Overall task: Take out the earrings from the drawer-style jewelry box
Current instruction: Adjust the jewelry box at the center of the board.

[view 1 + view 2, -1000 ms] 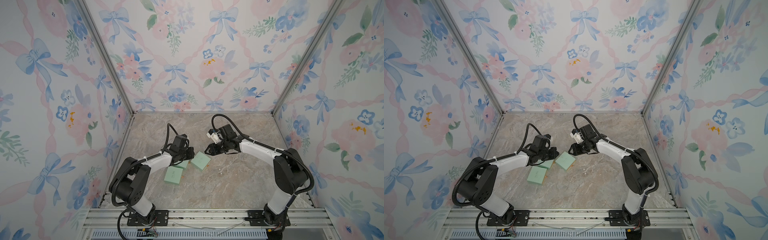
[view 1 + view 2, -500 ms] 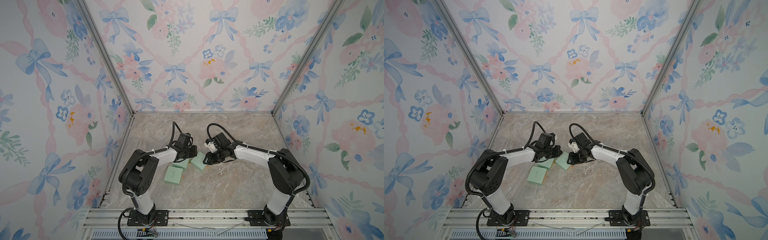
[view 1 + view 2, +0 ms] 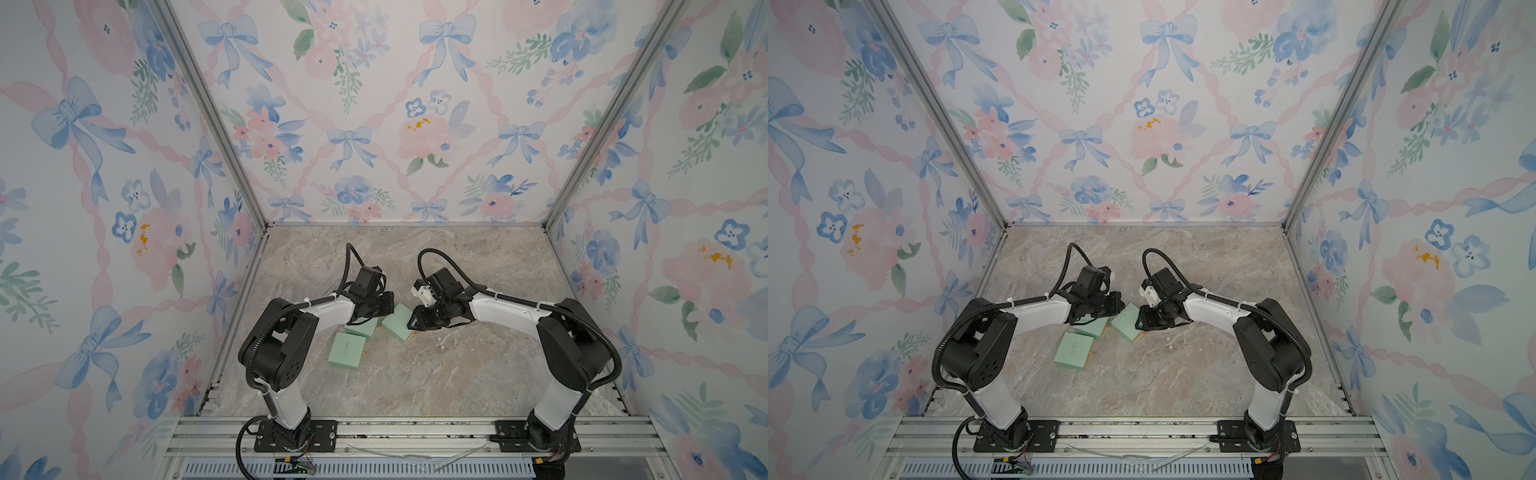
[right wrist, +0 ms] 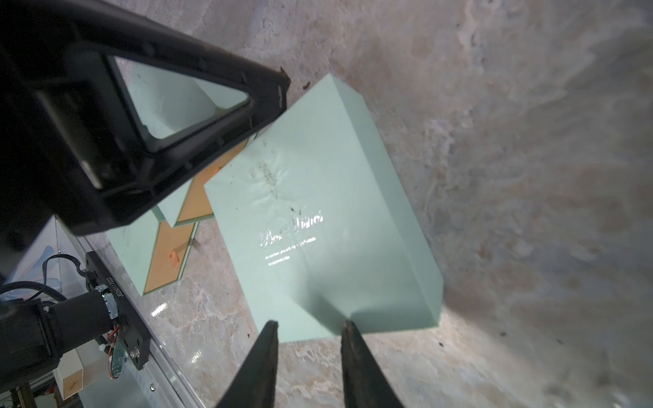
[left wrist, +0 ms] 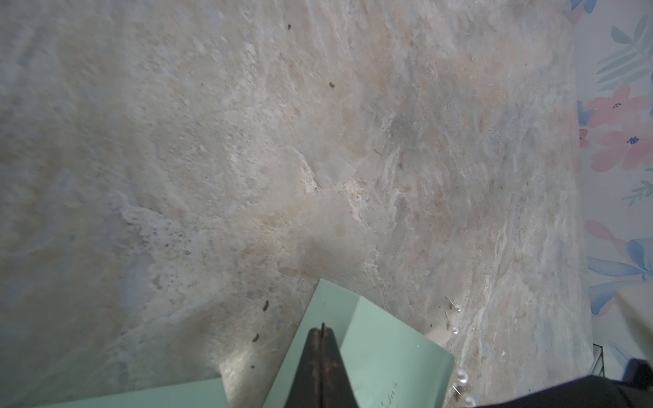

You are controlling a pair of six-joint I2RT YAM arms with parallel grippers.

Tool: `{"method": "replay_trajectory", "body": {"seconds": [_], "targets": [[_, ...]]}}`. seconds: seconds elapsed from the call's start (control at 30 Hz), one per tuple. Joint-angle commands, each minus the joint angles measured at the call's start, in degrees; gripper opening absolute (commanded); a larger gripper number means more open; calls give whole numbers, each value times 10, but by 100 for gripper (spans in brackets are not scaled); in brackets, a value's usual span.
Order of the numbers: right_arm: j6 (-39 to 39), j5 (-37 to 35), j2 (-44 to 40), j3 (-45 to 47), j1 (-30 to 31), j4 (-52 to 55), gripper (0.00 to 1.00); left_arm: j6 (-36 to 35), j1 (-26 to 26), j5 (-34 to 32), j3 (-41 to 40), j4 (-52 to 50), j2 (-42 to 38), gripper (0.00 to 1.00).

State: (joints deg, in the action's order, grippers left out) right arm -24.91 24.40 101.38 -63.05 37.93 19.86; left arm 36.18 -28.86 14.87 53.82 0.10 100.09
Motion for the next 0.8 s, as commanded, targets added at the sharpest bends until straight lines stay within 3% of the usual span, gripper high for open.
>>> {"method": "replay_trajectory", "body": {"seconds": [0.0,0.77], "targets": [[-9,-9,-26,14,-6,13,33,-9,-6,7,8,-7,1,0],[-60,3,-40,63,-17,-21,32,-5,-17,1,0,-9,-4,0]]}}
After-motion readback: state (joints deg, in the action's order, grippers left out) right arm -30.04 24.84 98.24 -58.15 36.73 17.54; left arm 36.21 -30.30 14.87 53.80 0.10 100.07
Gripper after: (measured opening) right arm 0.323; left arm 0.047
